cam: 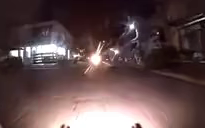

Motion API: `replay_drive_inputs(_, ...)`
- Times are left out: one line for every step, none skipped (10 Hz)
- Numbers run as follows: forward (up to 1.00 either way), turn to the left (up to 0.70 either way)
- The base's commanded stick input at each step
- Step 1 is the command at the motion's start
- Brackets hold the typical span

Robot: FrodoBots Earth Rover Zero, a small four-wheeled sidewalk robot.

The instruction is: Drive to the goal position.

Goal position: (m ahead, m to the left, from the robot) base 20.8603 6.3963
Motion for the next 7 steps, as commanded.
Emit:
replay_drive_inputs(0.85,0.00)
replay_drive_inputs(0.85,0.00)
replay_drive_inputs(0.85,0.00)
replay_drive_inputs(0.85,0.00)
replay_drive_inputs(0.85,0.00)
replay_drive_inputs(0.85,0.00)
replay_drive_inputs(0.85,0.00)
